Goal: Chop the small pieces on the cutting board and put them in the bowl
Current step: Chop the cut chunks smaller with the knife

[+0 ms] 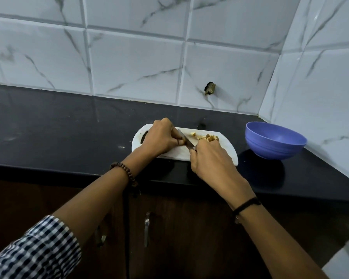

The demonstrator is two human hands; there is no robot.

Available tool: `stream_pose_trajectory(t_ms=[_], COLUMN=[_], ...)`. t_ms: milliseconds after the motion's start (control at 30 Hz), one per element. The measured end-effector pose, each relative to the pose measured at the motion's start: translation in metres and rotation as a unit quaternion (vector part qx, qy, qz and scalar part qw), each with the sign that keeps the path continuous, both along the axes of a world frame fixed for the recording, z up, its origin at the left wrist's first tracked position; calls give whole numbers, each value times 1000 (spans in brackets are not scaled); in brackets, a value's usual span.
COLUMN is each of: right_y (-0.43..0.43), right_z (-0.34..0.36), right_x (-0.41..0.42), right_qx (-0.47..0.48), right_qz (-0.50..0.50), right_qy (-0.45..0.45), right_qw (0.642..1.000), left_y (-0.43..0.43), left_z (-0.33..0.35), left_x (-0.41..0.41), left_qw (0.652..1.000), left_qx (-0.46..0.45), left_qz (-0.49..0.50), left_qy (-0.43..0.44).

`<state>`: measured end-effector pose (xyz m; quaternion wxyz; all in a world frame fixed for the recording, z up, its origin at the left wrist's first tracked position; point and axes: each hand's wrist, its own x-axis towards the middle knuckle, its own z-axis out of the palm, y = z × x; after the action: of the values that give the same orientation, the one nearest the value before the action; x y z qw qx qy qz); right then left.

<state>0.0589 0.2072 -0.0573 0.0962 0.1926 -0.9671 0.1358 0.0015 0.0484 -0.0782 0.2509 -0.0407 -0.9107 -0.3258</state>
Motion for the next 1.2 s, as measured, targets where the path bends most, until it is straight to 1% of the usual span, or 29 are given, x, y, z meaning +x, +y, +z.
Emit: stream_pose_trajectory(t_ms=[100,200,367,533,700,933,1000,1067,1133,1200], right_y=[8,19,38,53,61,62,61,59,59,60], right_z=[3,8,22,35,39,40,39,37,34,31], right_x=[4,8,14,20,27,20,16,11,6,1], right_qx=[8,27,43,60,69,-13,-28,-33,-38,-45], right_qz=[5,5,21,29,25,5,-4,-15,-24,-29], right_qy=[9,-9,-9,-10,-8,17,27,30,27,27], right_qw=[1000,1000,999,998,997,1000,999,999,999,998], left_y=[0,0,2,2,-3,-26,-27,-23,-15,-7], left_z=[-2,-5,4,1,-3,-5,-5,-3,1,5], left_x=[-1,-5,-6,-6,-7,-8,-9,-8,-8,-11], left_qw=[1000,999,995,993,988,979,980,980,976,968], left_qx=[-14,-27,-74,-94,-122,-135,-132,-155,-205,-250], left_qz=[7,24,3,25,74,140,139,123,73,15], left_qy=[-10,-24,-65,-60,-56,-59,-51,-20,8,-1])
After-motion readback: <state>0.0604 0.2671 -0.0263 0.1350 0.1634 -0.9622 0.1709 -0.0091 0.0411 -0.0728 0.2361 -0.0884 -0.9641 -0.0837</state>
